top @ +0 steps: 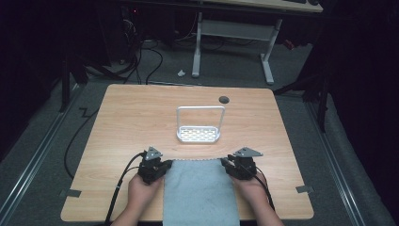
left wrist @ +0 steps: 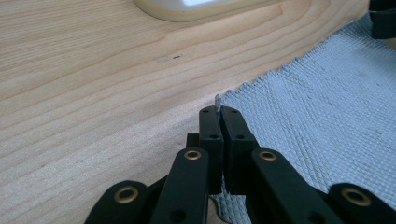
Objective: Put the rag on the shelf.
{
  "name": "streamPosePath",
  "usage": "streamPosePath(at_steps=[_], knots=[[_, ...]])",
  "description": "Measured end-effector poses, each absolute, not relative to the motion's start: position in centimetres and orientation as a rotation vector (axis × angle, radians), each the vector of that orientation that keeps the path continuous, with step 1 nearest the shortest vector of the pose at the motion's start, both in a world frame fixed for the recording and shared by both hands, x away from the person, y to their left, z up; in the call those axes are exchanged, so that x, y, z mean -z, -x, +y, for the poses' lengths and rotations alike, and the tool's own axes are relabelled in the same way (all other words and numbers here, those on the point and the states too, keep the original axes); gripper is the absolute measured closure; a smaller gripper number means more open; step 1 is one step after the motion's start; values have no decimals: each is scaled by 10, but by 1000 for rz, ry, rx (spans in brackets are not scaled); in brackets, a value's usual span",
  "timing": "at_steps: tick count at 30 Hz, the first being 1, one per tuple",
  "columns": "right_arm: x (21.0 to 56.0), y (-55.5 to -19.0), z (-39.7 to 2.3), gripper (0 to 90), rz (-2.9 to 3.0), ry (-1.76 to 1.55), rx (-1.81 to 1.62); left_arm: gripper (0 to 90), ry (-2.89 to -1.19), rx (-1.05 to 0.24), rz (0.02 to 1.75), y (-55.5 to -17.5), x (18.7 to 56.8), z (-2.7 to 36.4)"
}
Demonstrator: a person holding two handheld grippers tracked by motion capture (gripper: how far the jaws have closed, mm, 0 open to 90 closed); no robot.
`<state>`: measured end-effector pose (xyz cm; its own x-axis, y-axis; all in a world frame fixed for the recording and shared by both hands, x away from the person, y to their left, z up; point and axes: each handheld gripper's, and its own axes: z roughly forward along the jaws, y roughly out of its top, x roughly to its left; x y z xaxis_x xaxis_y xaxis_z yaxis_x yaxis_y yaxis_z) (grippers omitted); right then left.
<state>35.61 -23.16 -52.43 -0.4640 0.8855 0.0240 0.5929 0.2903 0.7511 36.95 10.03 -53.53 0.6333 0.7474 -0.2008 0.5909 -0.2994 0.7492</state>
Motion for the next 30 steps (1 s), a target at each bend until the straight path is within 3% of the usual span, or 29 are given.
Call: streamPosePath(at_steps=[11, 13, 30], knots=[[530, -357, -235, 774, 2174, -1349, -989, 875, -1998, -222, 1058, -370, 536, 102], [530, -357, -235, 879, 2191, -1336, -998, 877, -1991, -213, 1064, -370, 536, 102], [523, -342, -235, 891, 2146, -1267, -1087, 884, -1980, -278, 1026, -363, 532, 103]])
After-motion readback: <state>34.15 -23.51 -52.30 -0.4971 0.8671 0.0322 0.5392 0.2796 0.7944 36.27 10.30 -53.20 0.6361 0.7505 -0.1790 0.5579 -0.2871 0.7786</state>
